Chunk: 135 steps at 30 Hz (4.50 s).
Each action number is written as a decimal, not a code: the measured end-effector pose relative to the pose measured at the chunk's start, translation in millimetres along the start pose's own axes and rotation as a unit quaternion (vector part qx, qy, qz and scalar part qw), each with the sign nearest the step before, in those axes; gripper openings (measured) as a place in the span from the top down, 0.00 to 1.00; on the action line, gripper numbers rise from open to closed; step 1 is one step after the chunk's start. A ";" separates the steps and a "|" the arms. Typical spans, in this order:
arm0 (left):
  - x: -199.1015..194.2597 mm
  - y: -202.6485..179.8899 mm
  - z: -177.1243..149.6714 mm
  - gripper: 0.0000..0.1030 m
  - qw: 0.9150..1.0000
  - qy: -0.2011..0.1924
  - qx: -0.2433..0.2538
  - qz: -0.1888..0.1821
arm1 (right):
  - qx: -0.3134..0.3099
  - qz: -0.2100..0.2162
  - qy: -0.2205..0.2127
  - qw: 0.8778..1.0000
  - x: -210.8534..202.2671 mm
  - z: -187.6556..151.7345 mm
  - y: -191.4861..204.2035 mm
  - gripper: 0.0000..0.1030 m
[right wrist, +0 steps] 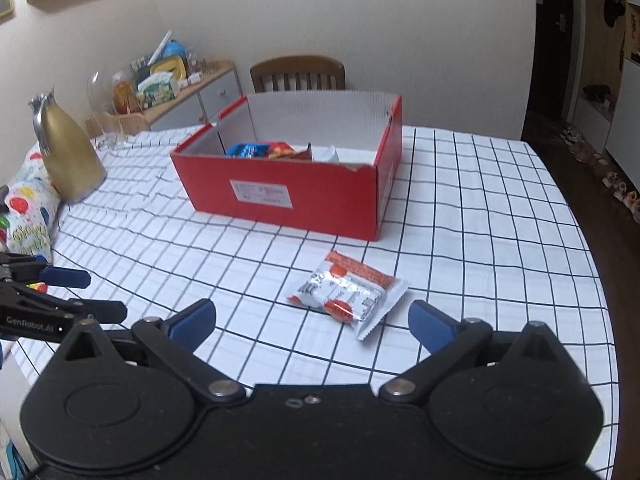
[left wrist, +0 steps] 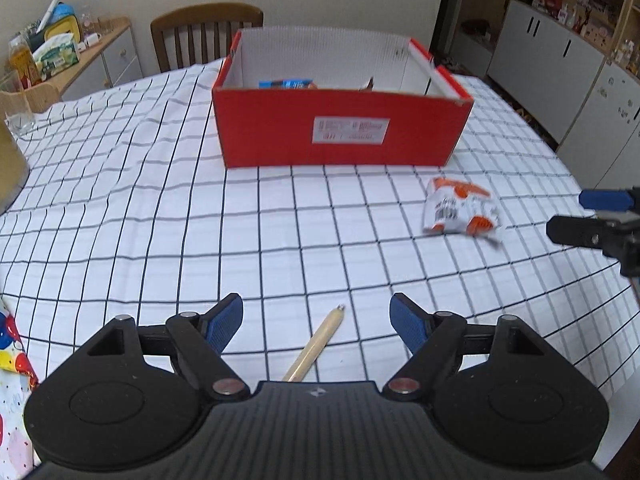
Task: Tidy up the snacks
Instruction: 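Lower both open tools toward the sausage stick and white-orange packet, then grasp the sausage stick with the left tool while the right tool grasps the white-orange packet, then carry the sausage stick and white-orange packet up and over the red box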
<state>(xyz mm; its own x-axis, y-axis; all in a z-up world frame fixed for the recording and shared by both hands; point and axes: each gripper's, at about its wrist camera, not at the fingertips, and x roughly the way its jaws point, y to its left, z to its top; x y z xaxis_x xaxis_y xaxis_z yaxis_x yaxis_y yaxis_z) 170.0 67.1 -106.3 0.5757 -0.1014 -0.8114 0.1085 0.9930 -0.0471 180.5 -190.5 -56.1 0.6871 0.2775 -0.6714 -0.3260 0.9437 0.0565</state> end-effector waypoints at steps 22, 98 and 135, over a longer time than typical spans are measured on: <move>36.9 20.8 -21.8 0.22 0.998 0.053 0.006 -0.019 | -0.107 0.007 0.065 0.992 74.1 15.4 -8.8 0.00; 57.3 16.1 -18.6 0.91 0.993 0.089 -0.059 -0.059 | 0.006 -0.032 0.125 0.992 54.1 -41.3 50.0 0.52; -19.1 -12.7 76.8 0.91 0.996 -0.062 -0.022 -0.064 | 0.001 -0.040 -0.016 0.999 -2.6 50.3 65.2 0.52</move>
<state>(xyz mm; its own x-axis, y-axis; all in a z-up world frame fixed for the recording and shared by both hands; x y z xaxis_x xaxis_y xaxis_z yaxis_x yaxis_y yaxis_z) 219.9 51.8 -45.5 0.6554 -0.2310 -0.7191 0.1530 0.9729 -0.1731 190.1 -120.6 -13.4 0.7308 0.2071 -0.6505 -0.2679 0.9634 0.0057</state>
